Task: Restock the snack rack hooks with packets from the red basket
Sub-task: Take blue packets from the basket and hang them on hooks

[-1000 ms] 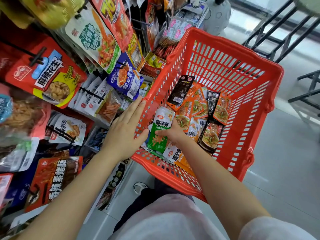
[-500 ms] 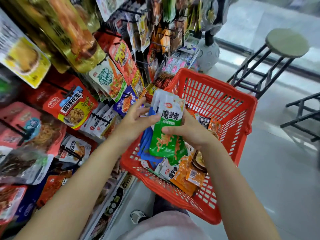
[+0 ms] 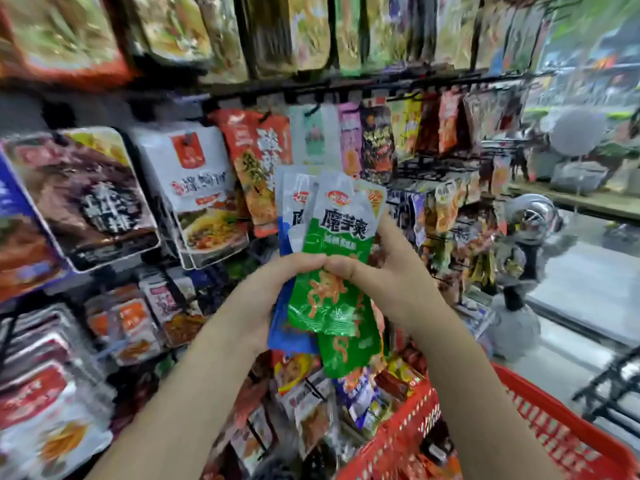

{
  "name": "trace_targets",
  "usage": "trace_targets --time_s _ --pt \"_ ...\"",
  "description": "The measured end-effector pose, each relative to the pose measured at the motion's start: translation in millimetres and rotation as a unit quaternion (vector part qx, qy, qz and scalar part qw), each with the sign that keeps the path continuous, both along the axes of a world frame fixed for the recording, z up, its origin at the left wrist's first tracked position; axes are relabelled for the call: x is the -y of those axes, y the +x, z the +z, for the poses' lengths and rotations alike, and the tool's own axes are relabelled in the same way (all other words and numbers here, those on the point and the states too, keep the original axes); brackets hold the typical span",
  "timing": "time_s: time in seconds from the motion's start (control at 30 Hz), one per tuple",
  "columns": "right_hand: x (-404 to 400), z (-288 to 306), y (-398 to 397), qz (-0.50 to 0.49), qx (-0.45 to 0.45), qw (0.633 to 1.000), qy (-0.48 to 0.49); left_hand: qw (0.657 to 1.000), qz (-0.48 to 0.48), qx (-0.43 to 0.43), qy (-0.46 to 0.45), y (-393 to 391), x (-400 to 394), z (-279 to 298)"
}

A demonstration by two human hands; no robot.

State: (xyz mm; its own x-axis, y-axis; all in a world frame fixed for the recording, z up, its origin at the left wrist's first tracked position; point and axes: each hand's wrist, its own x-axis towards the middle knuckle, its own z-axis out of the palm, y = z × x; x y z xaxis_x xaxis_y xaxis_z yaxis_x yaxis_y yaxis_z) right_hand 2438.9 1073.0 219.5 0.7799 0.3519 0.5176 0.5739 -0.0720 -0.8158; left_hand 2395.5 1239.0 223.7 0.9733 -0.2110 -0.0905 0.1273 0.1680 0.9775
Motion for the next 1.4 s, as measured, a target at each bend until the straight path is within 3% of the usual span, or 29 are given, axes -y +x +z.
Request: trace_targets --time_s 0.13,0.23,0.3,0.4,0.53,0.63,0.83,0.97,1.17,1.33,1.4 --pt "-35.5 51.5 -11.0 0.072 0.034 0.997 0.023 0.996 0.053 0.071 0.010 -26.7 -42.8 41.1" --pt "-58.5 76.1 -14.9 0.092 0.064 0.994 0.006 0.982 0.101 0.148 -0.063 -44.5 -71.4 55.2" --pt "-74.3 88.4 -17.4 0.115 0.062 0.991 -0.012 0.968 0.145 0.194 -0.062 -58.0 -85.5 66.4" --pt "-97.2 99.5 -23.8 0.178 0.052 0.982 -0.018 0.937 0.233 0.250 -0.071 -73.1 -96.7 90.4" --pt "-132.6 107.0 -40.4 0.237 0.041 0.970 0.024 0.871 0.357 0.335 -0.041 -86.7 -107.3 120.2" --pt "-152.2 114.2 -49.3 0.246 0.046 0.965 0.077 0.849 0.404 0.340 -0.032 -96.4 -114.5 140.2" --pt "-167.6 132.0 -59.3 0.253 0.051 0.947 0.190 0.852 0.379 0.360 0.036 -116.8 -119.6 155.2" --pt "-168.3 149.7 -66.5 0.278 0.058 0.943 0.175 0.843 0.398 0.357 0.055 -131.7 -122.8 158.7" --pt "-186.0 178.7 -88.2 0.285 0.031 0.937 0.200 0.794 0.454 0.391 0.102 -153.7 -135.7 173.3" --pt "-211.9 206.5 -101.7 0.227 0.103 0.946 0.209 0.770 0.482 0.399 0.124 -177.7 -146.6 188.2" --pt "-217.1 217.8 -95.6 0.227 0.098 0.943 0.224 0.745 0.519 0.405 0.107 -191.2 -156.6 195.5"
